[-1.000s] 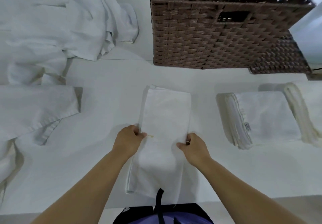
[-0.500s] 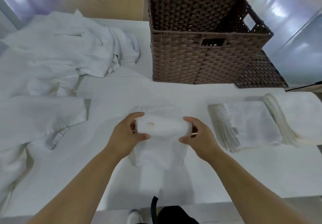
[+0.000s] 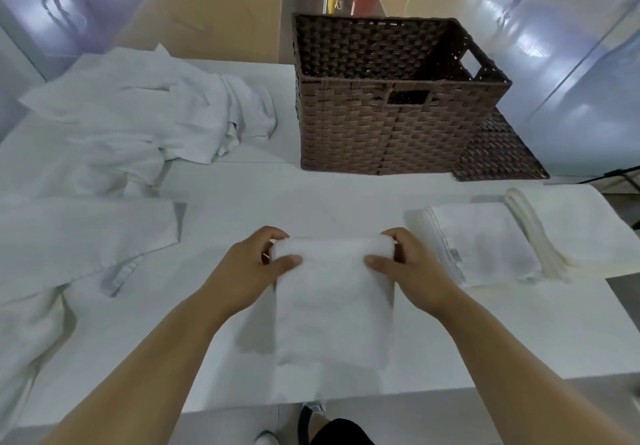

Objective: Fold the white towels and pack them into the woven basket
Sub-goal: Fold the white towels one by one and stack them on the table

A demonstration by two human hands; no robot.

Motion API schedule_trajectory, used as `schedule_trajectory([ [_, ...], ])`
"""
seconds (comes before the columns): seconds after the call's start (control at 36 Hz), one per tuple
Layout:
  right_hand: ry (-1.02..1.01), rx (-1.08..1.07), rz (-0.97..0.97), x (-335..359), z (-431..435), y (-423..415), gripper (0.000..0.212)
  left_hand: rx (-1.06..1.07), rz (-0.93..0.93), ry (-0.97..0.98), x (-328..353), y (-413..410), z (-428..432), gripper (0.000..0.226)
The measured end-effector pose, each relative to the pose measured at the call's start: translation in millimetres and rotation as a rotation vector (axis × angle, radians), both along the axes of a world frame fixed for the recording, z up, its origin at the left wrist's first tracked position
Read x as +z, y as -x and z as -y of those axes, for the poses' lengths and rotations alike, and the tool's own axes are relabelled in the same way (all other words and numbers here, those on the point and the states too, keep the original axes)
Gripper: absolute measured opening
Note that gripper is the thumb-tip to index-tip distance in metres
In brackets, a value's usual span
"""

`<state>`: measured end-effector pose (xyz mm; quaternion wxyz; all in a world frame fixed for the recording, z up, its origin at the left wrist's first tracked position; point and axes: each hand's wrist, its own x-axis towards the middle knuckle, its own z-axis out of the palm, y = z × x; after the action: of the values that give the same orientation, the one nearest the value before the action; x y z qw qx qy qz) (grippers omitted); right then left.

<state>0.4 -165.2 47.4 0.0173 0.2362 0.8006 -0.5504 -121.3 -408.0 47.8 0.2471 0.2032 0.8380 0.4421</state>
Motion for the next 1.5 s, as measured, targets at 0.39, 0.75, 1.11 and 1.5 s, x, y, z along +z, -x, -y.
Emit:
schedule_trajectory([
  [0.39, -0.293, 0.03, 0.527, -66.3, 28.8, -22.1, 0.072, 0.056, 0.165, 0.397, -74.9, -29.4, 15.1, 0.066],
  [0.75, -0.287, 0.02, 0.635, -94.3, 61.7, -40.9, 0.059, 0.086, 0.349, 0.268, -103.7, -62.2, 2.0, 0.024],
  [1.11, -0.135, 0.004, 0.428, -77.0, 14.8, -29.5, 0.058, 0.277, 0.424, 0.07, -78.5, -51.4, -33.5, 0.03],
  [1.5, -0.5, -0.027, -0.037, -8.9, -139.0, -32.9, 0.042, 0.101, 0.069, -0.193, -5.3, -45.7, -182.2, 0.051],
])
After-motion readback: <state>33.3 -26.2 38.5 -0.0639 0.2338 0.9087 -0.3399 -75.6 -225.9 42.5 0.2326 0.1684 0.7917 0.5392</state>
